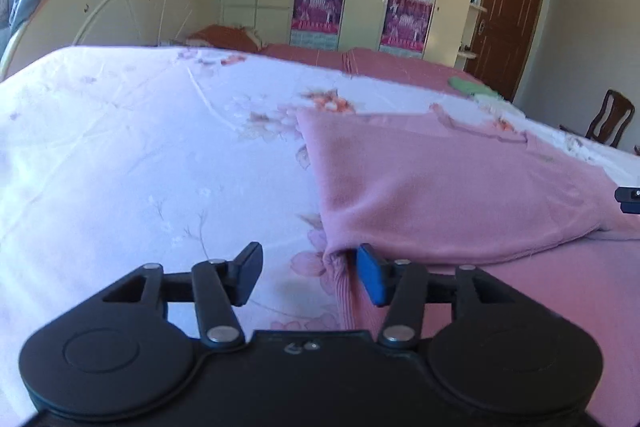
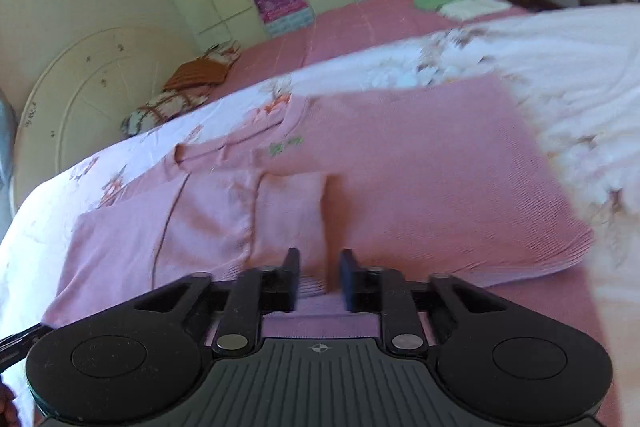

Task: Fold small clothes

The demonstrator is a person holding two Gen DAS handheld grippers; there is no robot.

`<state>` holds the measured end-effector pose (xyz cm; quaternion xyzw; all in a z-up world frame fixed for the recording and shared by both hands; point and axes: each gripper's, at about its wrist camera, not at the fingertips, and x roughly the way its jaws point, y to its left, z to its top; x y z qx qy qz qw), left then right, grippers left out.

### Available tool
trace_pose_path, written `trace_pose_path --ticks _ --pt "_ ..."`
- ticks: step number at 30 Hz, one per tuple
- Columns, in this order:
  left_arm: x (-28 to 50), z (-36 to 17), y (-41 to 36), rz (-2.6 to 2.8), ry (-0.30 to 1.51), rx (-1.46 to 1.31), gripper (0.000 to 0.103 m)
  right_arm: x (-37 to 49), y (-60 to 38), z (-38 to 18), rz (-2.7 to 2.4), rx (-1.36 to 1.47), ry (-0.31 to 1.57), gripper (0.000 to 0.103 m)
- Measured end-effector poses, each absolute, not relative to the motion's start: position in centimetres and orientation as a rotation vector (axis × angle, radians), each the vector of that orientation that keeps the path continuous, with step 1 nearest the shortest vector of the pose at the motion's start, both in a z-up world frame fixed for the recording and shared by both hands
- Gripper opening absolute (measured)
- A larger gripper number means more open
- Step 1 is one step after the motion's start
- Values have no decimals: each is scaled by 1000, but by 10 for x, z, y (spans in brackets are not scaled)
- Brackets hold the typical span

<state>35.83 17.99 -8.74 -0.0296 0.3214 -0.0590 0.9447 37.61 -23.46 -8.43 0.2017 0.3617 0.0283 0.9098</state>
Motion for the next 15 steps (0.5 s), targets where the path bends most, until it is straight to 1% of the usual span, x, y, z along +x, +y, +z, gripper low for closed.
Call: trace_pose_path --ticks 2,5,7,8,9,12,15 --pt "368 -78 171 -160 642 -52 50 373 -241 -70 105 425 672 39" --pt "401 -77 140 -223 634 -36 50 399 -231 -63 143 402 662 38" --pt "423 -89 121 -247 650 -32 50 421 -214 -66 177 376 670 38" --pt "434 -97 113 -247 676 -32 50 429 -205 -68 183 356 677 32" --pt "442 -106 110 -238 703 -36 49 437 -198 -74 194 345 697 27" --pt "448 -112 121 -245 711 -105 49 458 -189 -100 146 281 811 25" --pt "465 -100 132 -238 672 -139 50 449 -198 -94 149 303 750 25"
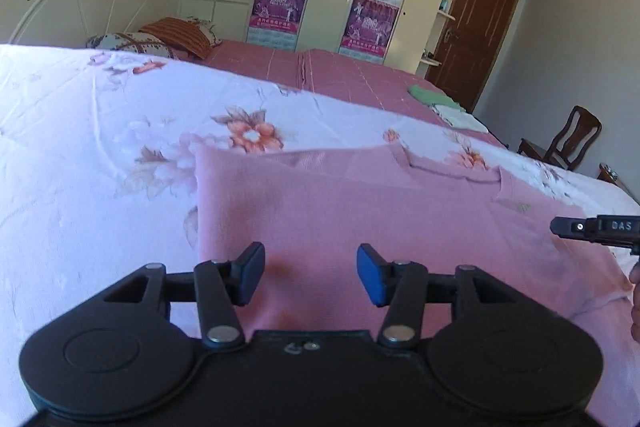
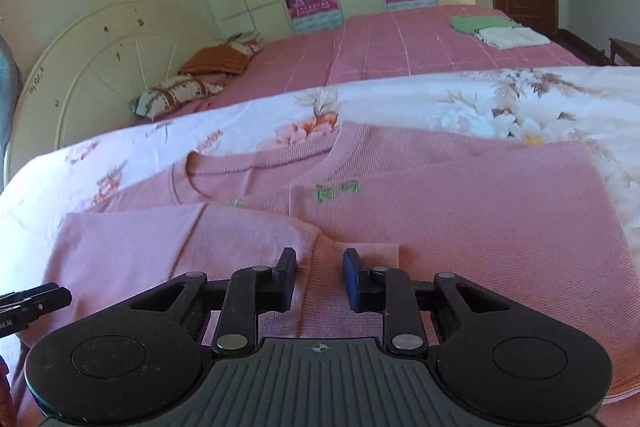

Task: Fold small clothes

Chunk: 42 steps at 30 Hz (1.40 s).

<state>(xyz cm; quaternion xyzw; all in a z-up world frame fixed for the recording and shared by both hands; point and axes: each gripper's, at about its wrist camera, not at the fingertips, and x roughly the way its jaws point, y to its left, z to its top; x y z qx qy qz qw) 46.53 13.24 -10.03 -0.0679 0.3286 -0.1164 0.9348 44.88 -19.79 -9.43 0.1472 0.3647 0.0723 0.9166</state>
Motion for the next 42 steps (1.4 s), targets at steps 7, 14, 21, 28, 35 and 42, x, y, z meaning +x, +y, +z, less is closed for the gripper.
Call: trace_pose_path --ticks 7,14,21,28,35,42 --pt "539 -106 120 -212 716 -57 50 485 -154 -95 290 289 706 25" --pt "512 -114 133 -215 675 63 49 480 -177 -115 153 271 723 4" --pt "455 -90 88 -304 592 72 58 454 -185 -91 213 248 671 0" --pt "433 -122 72 -282 668 65 57 417 -171 -99 227 182 676 0" --pt "421 -118 81 -270 680 83 57 403 -187 -109 152 169 732 0" --pt "408 -118 90 -258 689 84 57 384 -179 -93 185 144 681 0"
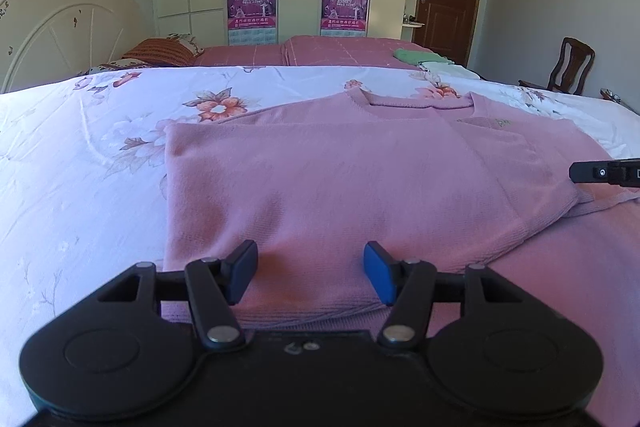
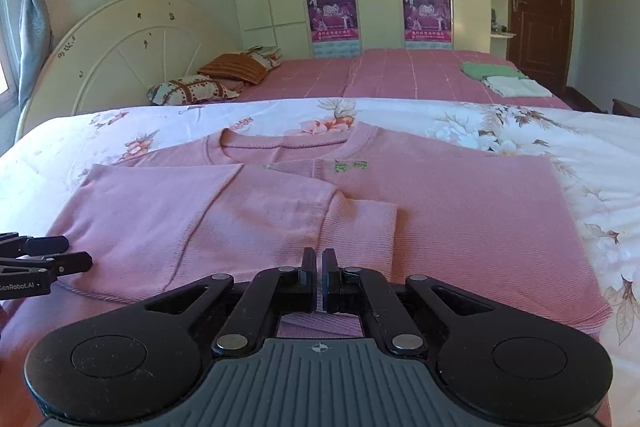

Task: Fold small clothes

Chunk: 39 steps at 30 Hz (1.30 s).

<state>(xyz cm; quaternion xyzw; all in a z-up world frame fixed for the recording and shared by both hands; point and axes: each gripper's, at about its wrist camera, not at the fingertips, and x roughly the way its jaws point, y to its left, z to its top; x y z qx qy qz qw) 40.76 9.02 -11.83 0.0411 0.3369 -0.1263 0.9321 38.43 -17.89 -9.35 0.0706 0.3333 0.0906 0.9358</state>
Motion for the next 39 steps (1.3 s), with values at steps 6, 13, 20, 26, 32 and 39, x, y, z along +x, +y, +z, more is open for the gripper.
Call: trace_pose_path --ticks 6,13,20,26,32,39 --pt "406 -118 101 -245 694 72 58 392 -174 -98 127 162 720 2" --pt "403 -123 114 -254 684 30 59 389 -193 -100 96 260 708 67" --pt "407 -123 117 -275 687 59 61 391 -201 -113 138 415 759 23" --pt "409 -124 123 -314 684 102 61 378 -199 -95 133 370 731 4" --pt "407 -123 117 -295 686 135 61 381 -210 -103 76 379 773 4" --pt "405 -123 117 -275 689 121 62 387 -203 -109 59 350 812 14"
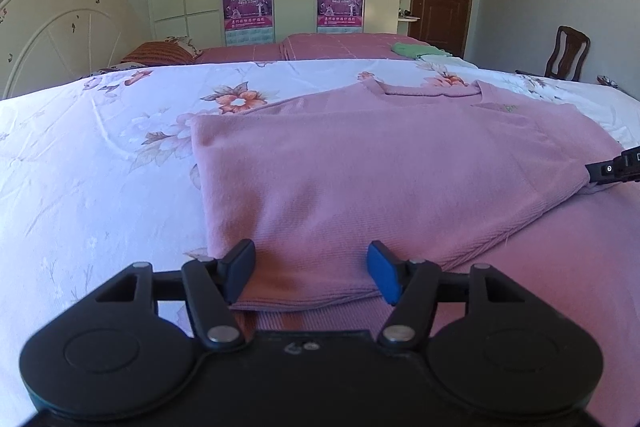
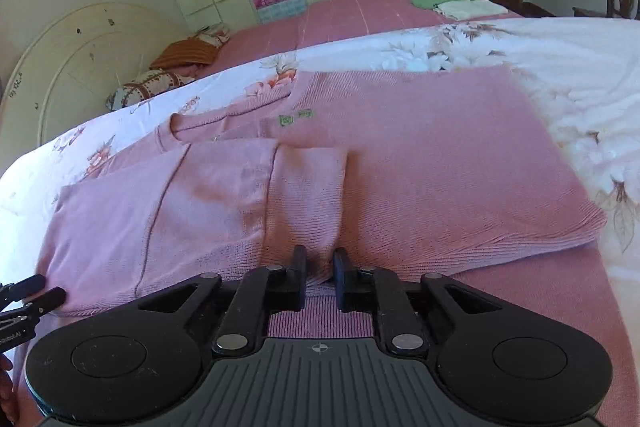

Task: Fold small clothes

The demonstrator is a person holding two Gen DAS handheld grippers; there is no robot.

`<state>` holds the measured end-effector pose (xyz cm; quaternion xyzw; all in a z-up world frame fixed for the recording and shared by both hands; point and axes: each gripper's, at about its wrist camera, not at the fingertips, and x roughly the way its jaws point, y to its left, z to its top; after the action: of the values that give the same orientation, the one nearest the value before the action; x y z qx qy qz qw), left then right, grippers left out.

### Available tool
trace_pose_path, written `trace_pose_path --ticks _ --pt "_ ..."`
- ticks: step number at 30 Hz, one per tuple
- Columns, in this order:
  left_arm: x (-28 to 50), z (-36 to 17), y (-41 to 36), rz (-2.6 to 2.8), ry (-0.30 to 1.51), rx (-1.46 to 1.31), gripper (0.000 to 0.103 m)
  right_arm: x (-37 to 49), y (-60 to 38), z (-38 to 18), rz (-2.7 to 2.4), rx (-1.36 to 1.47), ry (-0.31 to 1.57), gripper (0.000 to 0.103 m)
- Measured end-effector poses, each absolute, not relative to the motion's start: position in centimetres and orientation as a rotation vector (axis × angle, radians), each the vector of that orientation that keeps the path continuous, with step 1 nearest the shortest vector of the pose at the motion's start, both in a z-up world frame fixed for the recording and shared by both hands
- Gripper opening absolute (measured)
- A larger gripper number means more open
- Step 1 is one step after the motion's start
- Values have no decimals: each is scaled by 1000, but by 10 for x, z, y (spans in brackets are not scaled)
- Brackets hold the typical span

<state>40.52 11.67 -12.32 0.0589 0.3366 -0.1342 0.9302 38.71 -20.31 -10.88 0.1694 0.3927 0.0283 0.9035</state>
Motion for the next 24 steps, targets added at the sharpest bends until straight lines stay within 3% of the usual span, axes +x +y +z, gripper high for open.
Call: trace_pose_path --ticks 1,3,11,13,14,15,16,24 --pt "405 -123 117 -274 690 119 62 386 -203 -109 61 336 810 14" --pt "405 -123 117 -277 691 121 62 384 -200 -105 75 298 800 4" --pt "405 -125 117 -277 693 132 62 379 -205 -106 61 243 833 4" --pt "403 -122 115 -270 699 149 67 379 -205 -100 49 248 838 18" --pt "400 -119 113 -261 702 163 71 375 -207 -96 27 243 826 49" --pt "395 -115 112 -243 698 177 87 367 -209 -90 7 244 788 73" --pt "388 -113 113 -226 688 186 99 359 -213 -86 13 250 760 74" --pt "293 -108 145 -144 749 147 89 275 -271 -72 11 373 745 74"
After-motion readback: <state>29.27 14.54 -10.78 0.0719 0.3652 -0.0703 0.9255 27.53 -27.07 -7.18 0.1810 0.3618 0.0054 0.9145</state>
